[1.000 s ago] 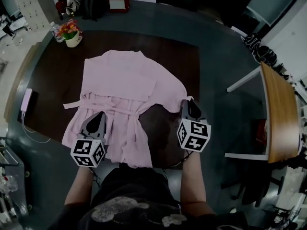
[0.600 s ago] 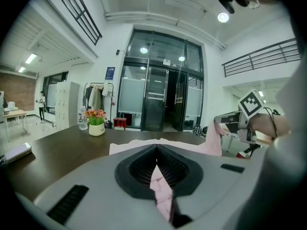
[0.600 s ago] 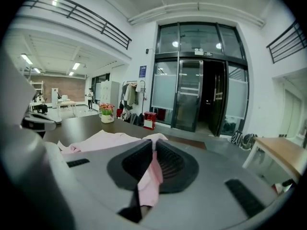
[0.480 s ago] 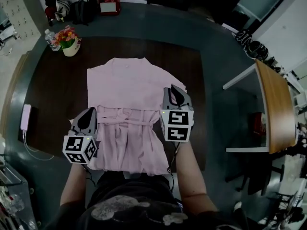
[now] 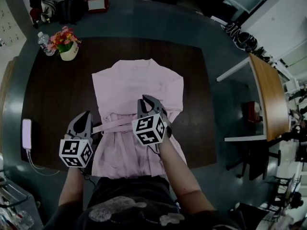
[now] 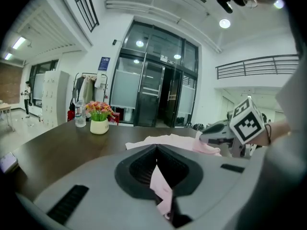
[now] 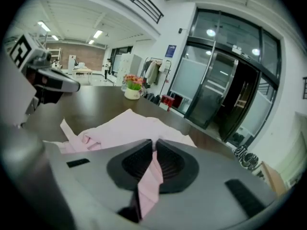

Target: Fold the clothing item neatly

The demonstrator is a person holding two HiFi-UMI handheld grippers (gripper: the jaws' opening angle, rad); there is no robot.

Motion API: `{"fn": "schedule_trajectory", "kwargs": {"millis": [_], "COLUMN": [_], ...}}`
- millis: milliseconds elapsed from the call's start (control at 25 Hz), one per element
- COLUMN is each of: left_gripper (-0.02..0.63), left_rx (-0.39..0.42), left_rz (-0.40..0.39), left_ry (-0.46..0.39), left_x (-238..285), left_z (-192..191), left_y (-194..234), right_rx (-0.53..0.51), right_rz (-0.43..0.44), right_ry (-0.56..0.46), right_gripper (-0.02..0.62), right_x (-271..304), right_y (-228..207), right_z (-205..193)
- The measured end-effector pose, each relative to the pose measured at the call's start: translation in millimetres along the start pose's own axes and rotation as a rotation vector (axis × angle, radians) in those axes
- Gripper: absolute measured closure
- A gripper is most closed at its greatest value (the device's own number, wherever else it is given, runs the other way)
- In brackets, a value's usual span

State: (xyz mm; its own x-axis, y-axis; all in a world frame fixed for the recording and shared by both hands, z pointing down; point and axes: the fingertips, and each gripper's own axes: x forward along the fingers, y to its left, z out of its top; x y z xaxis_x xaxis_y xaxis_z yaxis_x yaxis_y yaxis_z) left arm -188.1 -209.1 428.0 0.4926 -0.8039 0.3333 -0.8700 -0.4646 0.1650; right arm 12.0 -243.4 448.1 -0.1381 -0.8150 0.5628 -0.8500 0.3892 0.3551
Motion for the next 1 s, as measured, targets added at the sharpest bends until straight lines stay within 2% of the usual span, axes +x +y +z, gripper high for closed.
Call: {"fn": "schedule_trajectory", "kwargs": {"millis": [120, 240, 360, 440, 600, 680, 800, 880, 1000], "left_gripper": [0.597, 0.597, 0.595, 0.597, 0.595, 0.597, 0.597, 0.595, 0.595], "left_rx": [-0.01, -0.013, -0.012, -0.013, -0.008, -0.005, -0.015, -0.017, -0.019], "left_rz": [-0.014, -0.022, -0.019, -0.013, -0.009, 0.003, 0.026, 0.039, 0.065], "left_ry": [0.028, 0.051, 0.064, 0.066, 0.06, 0.057, 0.048, 0.043, 0.05], "left_x": [-1.4, -1.8, -0.4, 2.4, 4.9, 4.2, -0.9, -6.0, -11.2], "left_z": [-10.0, -16.3, -19.3, -19.7, -16.5, -15.0, -13.0, -14.9, -23.2], "left_y": [9.6, 11.4, 9.8, 6.2, -6.6, -10.9, -15.4, -14.9, -4.6], "right_rx": [-0.051, -0.055, -0.051, -0.035, 0.098, 0.174, 0.264, 0.296, 0.259], "right_rz": [0.049, 0.14, 0.25, 0.281, 0.212, 0.168, 0.15, 0.162, 0.177], "right_ry": [0.06, 0.102, 0.094, 0.068, 0.018, 0.031, 0.088, 0.132, 0.216], "right_gripper": [0.577, 0.575, 0.487, 0.469, 0.469, 0.469, 0.469, 0.469, 0.469], "right_x": [21.4, 32.7, 30.4, 21.2, -6.8, -10.2, 2.2, 17.6, 46.1], "right_y": [36.2, 66.0, 89.0, 91.8, 54.5, 23.2, -14.0, -23.0, -18.5], "right_z": [-19.2, -37.9, -42.7, -39.6, -41.8, -55.2, -75.9, -84.3, -96.0]}}
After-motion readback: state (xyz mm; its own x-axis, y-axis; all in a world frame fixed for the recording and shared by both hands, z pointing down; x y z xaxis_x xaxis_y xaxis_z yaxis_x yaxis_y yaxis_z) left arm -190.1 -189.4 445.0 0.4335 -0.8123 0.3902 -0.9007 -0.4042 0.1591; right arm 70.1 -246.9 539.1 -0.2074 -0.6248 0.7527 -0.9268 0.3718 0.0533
